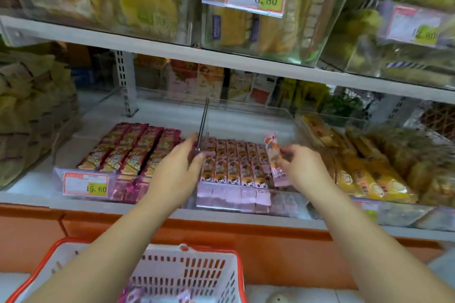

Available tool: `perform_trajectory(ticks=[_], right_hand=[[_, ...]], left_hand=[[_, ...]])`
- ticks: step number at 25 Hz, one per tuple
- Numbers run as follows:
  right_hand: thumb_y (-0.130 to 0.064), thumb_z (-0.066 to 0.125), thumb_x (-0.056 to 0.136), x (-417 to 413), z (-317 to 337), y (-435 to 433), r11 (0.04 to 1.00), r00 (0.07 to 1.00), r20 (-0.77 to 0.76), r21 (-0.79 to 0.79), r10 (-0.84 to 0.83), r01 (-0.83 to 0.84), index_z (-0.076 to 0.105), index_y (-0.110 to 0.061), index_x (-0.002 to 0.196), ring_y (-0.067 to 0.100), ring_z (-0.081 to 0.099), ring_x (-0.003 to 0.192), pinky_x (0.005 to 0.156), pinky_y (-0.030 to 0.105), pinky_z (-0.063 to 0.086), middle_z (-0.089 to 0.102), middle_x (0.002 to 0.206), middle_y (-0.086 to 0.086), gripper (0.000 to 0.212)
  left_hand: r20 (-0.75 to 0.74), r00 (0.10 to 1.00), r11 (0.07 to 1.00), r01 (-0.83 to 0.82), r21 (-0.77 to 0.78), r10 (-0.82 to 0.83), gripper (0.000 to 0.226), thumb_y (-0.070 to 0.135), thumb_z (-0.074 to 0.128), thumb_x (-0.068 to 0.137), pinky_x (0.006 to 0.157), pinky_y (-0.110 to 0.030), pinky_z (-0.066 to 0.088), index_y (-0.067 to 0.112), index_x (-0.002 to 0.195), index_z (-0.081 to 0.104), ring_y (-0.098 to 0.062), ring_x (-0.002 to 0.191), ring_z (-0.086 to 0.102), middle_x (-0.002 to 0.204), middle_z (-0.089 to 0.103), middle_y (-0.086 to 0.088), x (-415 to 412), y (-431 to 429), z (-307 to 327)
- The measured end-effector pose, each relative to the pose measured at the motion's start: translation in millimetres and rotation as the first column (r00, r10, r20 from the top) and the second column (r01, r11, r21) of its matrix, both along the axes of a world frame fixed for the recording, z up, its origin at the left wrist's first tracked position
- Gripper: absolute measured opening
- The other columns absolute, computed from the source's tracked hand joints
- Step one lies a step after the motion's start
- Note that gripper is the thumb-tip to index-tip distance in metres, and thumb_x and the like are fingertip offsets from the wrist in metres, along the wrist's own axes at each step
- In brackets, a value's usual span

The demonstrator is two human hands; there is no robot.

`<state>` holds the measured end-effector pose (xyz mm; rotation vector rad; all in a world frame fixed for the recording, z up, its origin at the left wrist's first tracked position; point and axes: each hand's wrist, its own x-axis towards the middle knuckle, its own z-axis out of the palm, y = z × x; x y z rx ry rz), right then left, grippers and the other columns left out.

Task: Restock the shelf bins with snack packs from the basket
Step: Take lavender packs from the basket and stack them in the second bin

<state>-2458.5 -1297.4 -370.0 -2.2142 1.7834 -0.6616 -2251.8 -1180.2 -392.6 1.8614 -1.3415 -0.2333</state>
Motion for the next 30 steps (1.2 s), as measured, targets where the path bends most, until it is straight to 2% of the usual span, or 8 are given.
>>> perform_trajectory(ticks=[5, 11, 14, 17, 19, 21, 23, 30], right_hand=[[-0.018, 0.059, 0.091, 11, -20, -19, 0.946, 0.91, -0.411, 0.313, 0.055, 0.084, 0.07, -0.008, 0.105, 0.027, 0.061, 0.084, 0.067, 0.027, 0.041, 0.065, 0.091, 0.01, 0.021], [-0.03, 0.063, 0.09, 10, -13, -12, 0.91, 0.887, -0.452, 0.4, 0.095, 0.106, 0.066, -0.008, 0.115, 0.025, 0.061, 0.092, 0.074, 0.029, 0.046, 0.068, 0.111, 0.012, 0.034], [-0.03, 0.064, 0.089, 7, -1, 12, 0.99, 0.975, -0.218, 0.126, -0.034, 0.062, 0.056, -0.013, 0.128, 0.023, 0.062, 0.098, 0.079, 0.031, 0.05, 0.066, 0.114, 0.007, 0.043], [-0.019, 0.056, 0.094, 15, 0, 85, 0.945, 0.895, 0.372, -0.297, 0.245, -0.136, 0.058, -0.025, 0.118, 0.009, 0.058, 0.076, 0.067, 0.021, 0.047, 0.064, 0.087, -0.007, 0.025], [-0.013, 0.053, 0.094, 35, -44, 132, 0.929, 0.804, 0.466, -0.162, 0.369, -0.332, 0.061, -0.028, 0.107, 0.007, 0.055, 0.068, 0.062, 0.017, 0.044, 0.062, 0.079, -0.007, 0.021], [-0.017, 0.052, 0.095, 55, -121, 157, 0.842, 0.878, 0.215, 0.259, 0.428, -0.473, 0.058, -0.029, 0.119, 0.005, 0.059, 0.086, 0.077, 0.021, 0.045, 0.063, 0.106, -0.008, 0.028], [-0.021, 0.048, 0.097, 63, -208, 164, 0.684, 0.879, -0.05, 0.65, 0.473, -0.331, 0.043, -0.021, 0.139, 0.019, 0.056, 0.112, 0.089, 0.026, 0.041, 0.048, 0.138, 0.005, 0.042], [-0.008, 0.047, 0.094, 66, -345, 170, 0.731, 0.921, -0.29, 0.682, 0.261, 0.008, 0.041, -0.008, 0.137, 0.029, 0.054, 0.116, 0.096, 0.033, 0.043, 0.051, 0.133, 0.015, 0.043]], left_hand=[[-0.006, 1.0, 0.998, 0.017, -0.057, -0.018, 0.051, 0.029, 0.047, 0.098, 0.096, -0.029, 0.04, 0.03, 0.147, 0.032, -0.017, 0.128, 0.048, 0.145, 0.047, 0.004, 8, -3, -5], [-0.076, 0.996, 0.996, 0.033, -0.088, -0.039, 0.05, 0.028, 0.048, 0.098, 0.098, -0.023, 0.036, 0.031, 0.146, 0.034, -0.007, 0.128, 0.044, 0.144, 0.045, 0.01, 8, 1, -5], [-0.128, 0.989, 0.958, 0.032, -0.286, -0.071, 0.045, 0.016, 0.052, 0.096, 0.098, -0.014, 0.039, 0.028, 0.139, 0.045, 0.007, 0.118, 0.046, 0.133, 0.052, 0.016, 13, 36, -14], [-0.222, 0.975, 0.955, -0.047, -0.294, -0.02, 0.038, 0.008, 0.054, 0.093, 0.088, -0.011, 0.047, 0.028, 0.126, 0.057, 0.004, 0.109, 0.056, 0.117, 0.061, 0.018, 22, 86, -69], [-0.346, 0.937, 0.996, -0.066, -0.057, 0.043, 0.035, 0.011, 0.055, 0.094, 0.084, -0.016, 0.05, 0.038, 0.116, 0.06, -0.001, 0.106, 0.059, 0.115, 0.063, 0.019, 28, 113, -126], [-0.404, 0.91, 0.968, 0.008, 0.251, 0.097, 0.035, 0.013, 0.052, 0.095, 0.084, -0.02, 0.047, 0.04, 0.117, 0.058, -0.009, 0.107, 0.06, 0.123, 0.061, 0.013, 32, 136, -183], [-0.457, 0.877, 0.886, 0.085, 0.456, 0.152, 0.032, 0.014, 0.05, 0.096, 0.078, -0.016, 0.044, 0.031, 0.122, 0.057, -0.011, 0.098, 0.061, 0.129, 0.059, 0.005, 31, 154, -225], [-0.499, 0.846, 0.816, 0.149, 0.558, 0.186, 0.032, 0.019, 0.047, 0.098, 0.064, -0.002, 0.041, 0.018, 0.128, 0.057, -0.006, 0.085, 0.059, 0.133, 0.058, -0.002, 38, 182, -269]])
